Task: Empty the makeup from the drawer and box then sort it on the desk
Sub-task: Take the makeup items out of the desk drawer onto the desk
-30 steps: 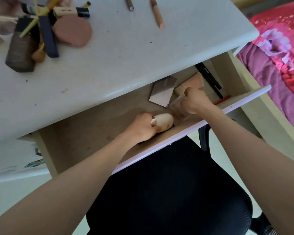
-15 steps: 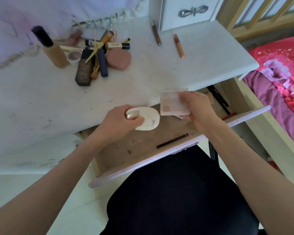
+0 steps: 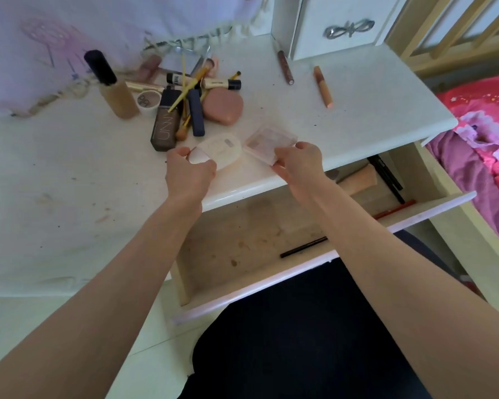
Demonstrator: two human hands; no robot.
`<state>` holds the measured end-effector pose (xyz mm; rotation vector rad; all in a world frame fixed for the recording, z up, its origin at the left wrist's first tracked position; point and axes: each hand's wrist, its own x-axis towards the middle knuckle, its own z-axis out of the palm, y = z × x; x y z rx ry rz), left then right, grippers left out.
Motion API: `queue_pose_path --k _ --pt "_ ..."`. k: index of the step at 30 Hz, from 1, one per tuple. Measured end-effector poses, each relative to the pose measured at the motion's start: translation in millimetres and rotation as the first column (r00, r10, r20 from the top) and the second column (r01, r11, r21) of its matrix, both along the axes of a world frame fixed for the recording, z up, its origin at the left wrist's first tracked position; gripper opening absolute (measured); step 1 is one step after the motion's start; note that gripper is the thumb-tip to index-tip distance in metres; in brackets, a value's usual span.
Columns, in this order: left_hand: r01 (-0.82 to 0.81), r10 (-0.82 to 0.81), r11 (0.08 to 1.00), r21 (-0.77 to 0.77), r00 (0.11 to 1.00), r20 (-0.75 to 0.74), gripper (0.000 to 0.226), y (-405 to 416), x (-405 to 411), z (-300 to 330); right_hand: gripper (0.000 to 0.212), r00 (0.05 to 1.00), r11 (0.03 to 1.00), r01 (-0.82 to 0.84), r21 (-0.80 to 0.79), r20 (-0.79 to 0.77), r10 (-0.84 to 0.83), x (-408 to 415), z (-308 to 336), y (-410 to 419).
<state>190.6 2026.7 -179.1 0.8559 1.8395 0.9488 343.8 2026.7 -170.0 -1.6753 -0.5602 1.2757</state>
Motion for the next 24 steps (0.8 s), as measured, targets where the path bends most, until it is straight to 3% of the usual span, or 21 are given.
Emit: queue_pose_path --k 3,5,8,11,15,17,20,22,24 --pt "0.057 -0.046 0.997 0.059 0.981 -0.188 0.057 2.9 4.0 -1.5 0.030 0.963 0.994 -0.098 0.047 0.258 0.083 -6.2 -4.0 3.5" --pt "0.117 -0.084 0.988 0.096 0.952 -0.295 0.052 3.5 6.8 -4.5 0.034 0.876 0.967 -0.251 0.049 0.436 0.205 -7.7 -5.5 2.6" --pt "0.189 -0.136 0.978 0.085 0.896 -0.422 0.049 6.2 11.4 -8.9 0.047 0.626 0.878 -0.467 -0.103 0.663 0.411 -9.4 -15.6 3.9" --pt "0.209 -0.141 0.974 0.088 0.862 -0.487 0.046 10.3 15.7 -11.1 0.047 0.316 0.796 -0.553 -0.246 0.822 0.473 -9.5 -29.0 7.7" --pt "0.350 -0.167 0.923 0.159 0.737 -0.655 0.038 1.2 15.2 -19.4 0.053 0.098 0.680 -0.644 -0.351 0.844 0.528 4.7 -40.4 -8.5" --pt "0.484 -0.248 0.871 0.087 0.584 -0.773 0.043 -8.8 14.4 -26.4 0.052 0.046 0.659 -0.666 -0.349 0.863 0.503 16.4 -41.8 -22.0" --pt "0.583 -0.359 0.809 -0.074 0.391 -0.848 0.055 -26.0 12.7 -35.4 0.050 0.043 0.672 -0.666 -0.325 0.882 0.469 41.2 -44.0 -42.3" --pt "0.676 -0.338 0.737 -0.011 0.355 -0.872 0.052 -43.3 16.2 -35.8 0.050 0.050 0.698 -0.639 -0.323 0.888 0.456 60.6 -47.2 -60.0" --pt "0.793 -0.314 0.600 0.108 0.357 -0.880 0.045 -63.2 26.6 -37.0 0.050 0.078 0.751 -0.571 -0.331 0.889 0.452 80.7 -53.7 -77.1"
